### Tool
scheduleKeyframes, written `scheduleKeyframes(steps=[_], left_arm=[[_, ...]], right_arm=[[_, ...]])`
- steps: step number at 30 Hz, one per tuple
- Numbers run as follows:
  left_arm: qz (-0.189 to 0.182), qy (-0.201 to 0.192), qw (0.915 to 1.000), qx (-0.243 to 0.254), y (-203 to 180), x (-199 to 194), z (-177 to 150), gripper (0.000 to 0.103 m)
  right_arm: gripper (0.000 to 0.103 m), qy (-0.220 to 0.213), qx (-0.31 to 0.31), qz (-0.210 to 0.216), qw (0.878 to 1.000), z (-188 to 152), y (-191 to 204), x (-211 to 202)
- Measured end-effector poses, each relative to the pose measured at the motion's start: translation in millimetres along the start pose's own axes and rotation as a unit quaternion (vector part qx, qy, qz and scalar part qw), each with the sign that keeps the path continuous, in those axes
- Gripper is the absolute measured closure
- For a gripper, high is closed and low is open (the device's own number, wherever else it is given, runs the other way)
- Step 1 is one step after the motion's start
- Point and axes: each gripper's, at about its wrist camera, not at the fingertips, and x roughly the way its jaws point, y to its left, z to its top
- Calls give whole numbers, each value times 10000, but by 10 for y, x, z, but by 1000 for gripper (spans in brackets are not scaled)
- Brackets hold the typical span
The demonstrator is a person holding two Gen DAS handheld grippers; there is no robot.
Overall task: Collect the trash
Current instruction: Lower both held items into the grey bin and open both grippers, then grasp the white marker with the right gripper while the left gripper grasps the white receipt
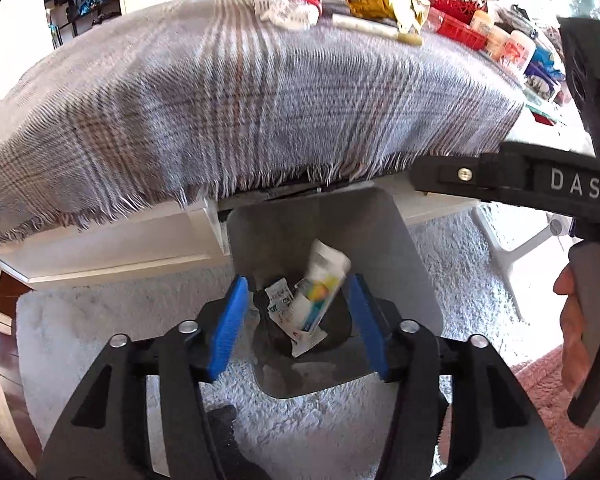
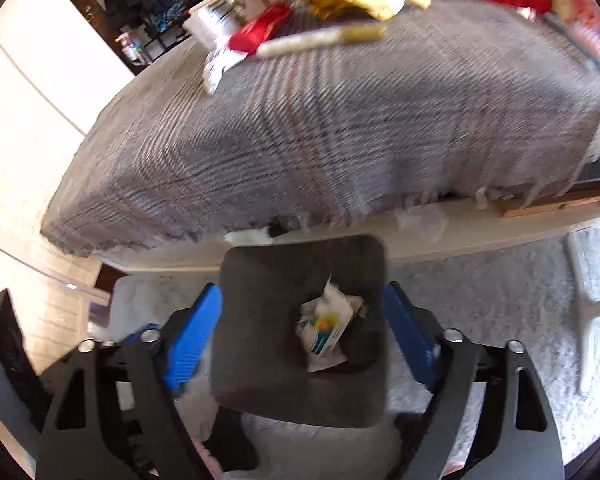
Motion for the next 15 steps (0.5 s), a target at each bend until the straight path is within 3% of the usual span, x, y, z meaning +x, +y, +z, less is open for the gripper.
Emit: scheduleKeyframes(steps=[1,8,15], left_arm=[[-1,-37,10000,0,10,-16,22,45],[49,-430,9990,104,24,-371,327,21],[245,-632,9977,60,84,-459,834,20]], right_arm=[[10,-67,-14,-102,9999,16,-20,-56],[5,-479,-125,-377,9981,312,-114,-490],[3,-919,-316,-605,9934,791,-193,-657]])
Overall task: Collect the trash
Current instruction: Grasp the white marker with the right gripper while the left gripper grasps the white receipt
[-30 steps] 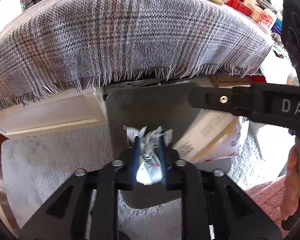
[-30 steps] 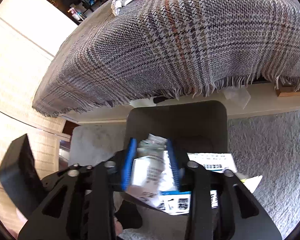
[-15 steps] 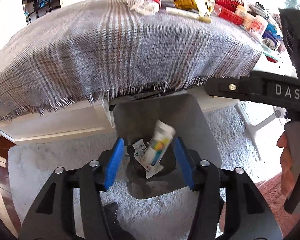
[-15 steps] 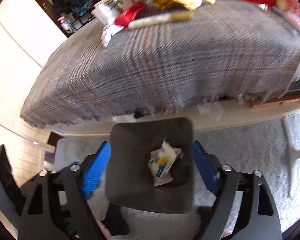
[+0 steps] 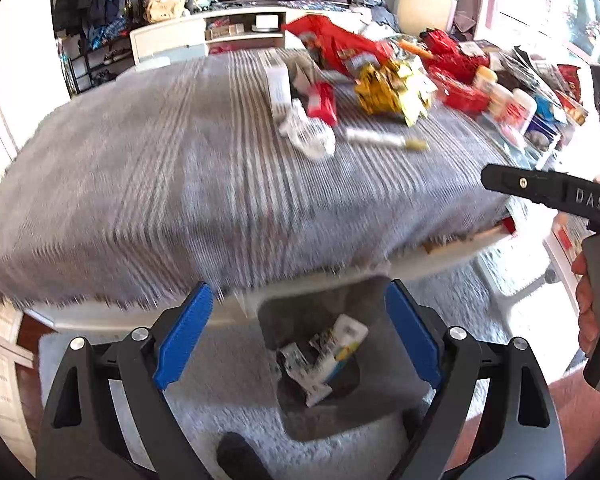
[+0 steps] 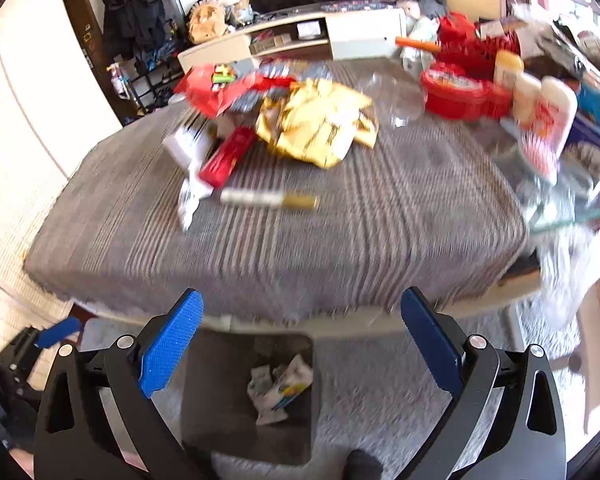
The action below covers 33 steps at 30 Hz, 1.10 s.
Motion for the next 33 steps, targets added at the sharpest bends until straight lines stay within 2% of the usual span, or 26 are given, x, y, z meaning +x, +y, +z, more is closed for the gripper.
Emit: scheduleKeyframes(steps=[3,5,7,12,15,21,22,23,25,26,28,31,33], left_arm=[[117,-98,9999,17,30,60,247,20],[183,-149,9997,-14,59,122,414,20],[182,-168,9997,-70,81,182,554,20],[145,-135,9997,-141,91,387,844,20],[90,-76,9998,-168,98,480,923,20],[81,-74,9996,-259,157,556,1021,20],[84,-81,9996,-266,162,561,1030,20],[92,-82,9995,-279,171,572,1038,20],[106,-55,9994,-332,185,603,1048,20],[101,-45,9993,-354,186,612,1053,20],[93,-33,9993,-356,162,630,1062,20],[79,-57,9997,-243,75,642,1069,20],[68,-58,9998,-161,20,669,1067,20]], right_arm=[[7,-13,-115,-42,9999,136,-4,139],[22,27,-224,-30,9997,214,17,253],[29,109,-336,9,9994,292,34,398],[31,168,-534,124,9984,407,72,702],[31,180,-605,355,9974,464,95,826],[31,227,-927,402,9946,533,168,1003],[38,225,-994,379,9941,526,180,997],[55,205,-1063,326,9936,502,186,995],[69,162,-1239,112,9921,448,215,970],[73,157,-1276,96,9917,432,218,958],[74,159,-1287,140,9915,403,225,929],[89,106,-1292,63,9915,367,219,896],[90,150,-1198,124,9926,359,189,872]])
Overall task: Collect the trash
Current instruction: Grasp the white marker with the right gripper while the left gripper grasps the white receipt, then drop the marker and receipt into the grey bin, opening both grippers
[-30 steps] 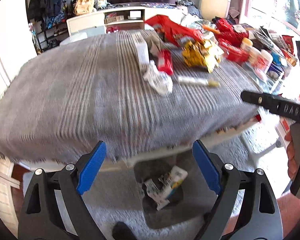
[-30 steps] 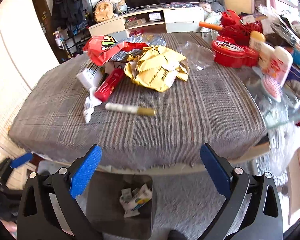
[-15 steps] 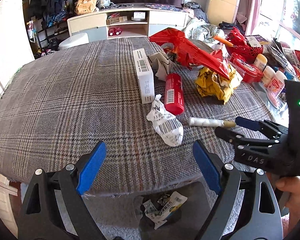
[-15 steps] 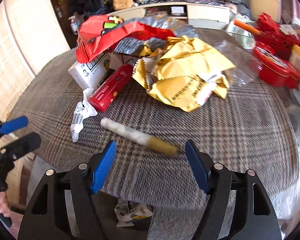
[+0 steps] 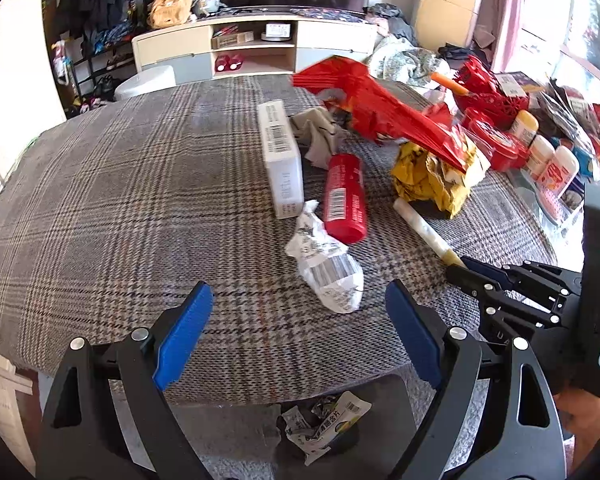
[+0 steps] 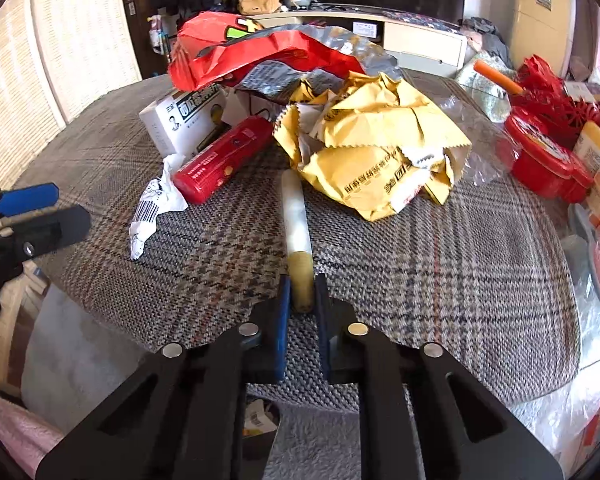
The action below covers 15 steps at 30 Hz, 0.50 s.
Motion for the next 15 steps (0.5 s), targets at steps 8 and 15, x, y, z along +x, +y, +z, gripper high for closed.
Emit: scheduleKeyframes(steps=[8,15], left_arm=[[-30,13,9999,144,-130,223,42,32],[-96,244,9996,101,-110,504,6,70]], right_arm=[[90,104,316,331,9989,-146,-163,-140],[90,66,507,617,9968,-263,-203,-282]])
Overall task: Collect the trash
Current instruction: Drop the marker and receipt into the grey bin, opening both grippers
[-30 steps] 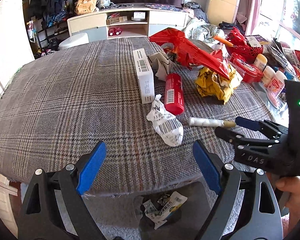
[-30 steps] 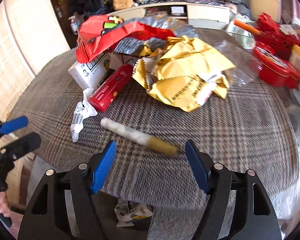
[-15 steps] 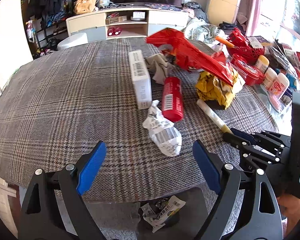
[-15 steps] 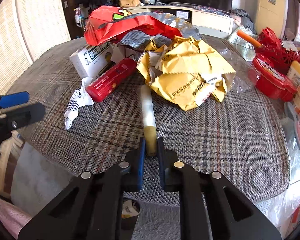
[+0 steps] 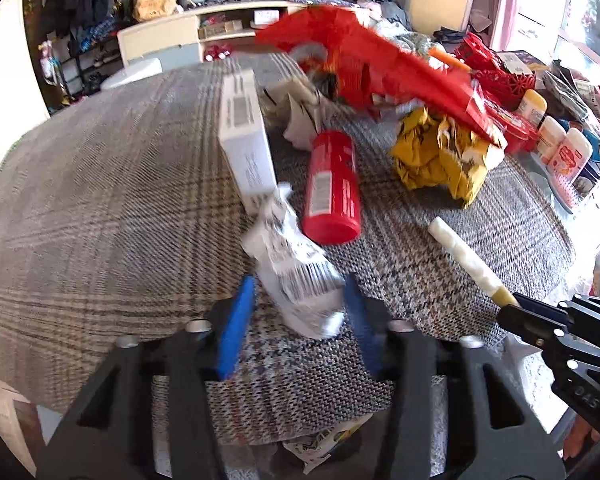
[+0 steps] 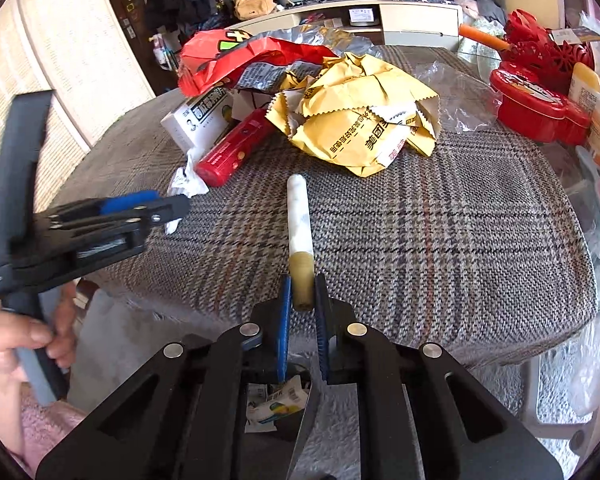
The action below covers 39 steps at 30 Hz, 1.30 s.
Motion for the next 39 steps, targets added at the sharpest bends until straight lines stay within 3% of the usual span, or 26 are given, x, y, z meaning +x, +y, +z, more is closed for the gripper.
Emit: scheduleKeyframes(steps=[5,12,22,30,39], left_arm=[[0,-58,9998,202,-49,-10,-76,83],[18,-149,9994,307,-88,-343,-423,86],[-223,-308,9991,165,-216,-899,-1209,86],[-398,288,9988,67,-256,-812,-1941,86],[-487,990,9938,-109,-247,-259,-2208,84]], right_arm=[[90,-4,-33,-55,10000,-81,90,-72],[90,-20,-60,-300,9995,-188,185,-236],[90,2,220,22,9998,-824,375,-465],[90,552,356,207,9976,-1347,551,-268],[91,852,425,-4,9955,-1293,639,205]])
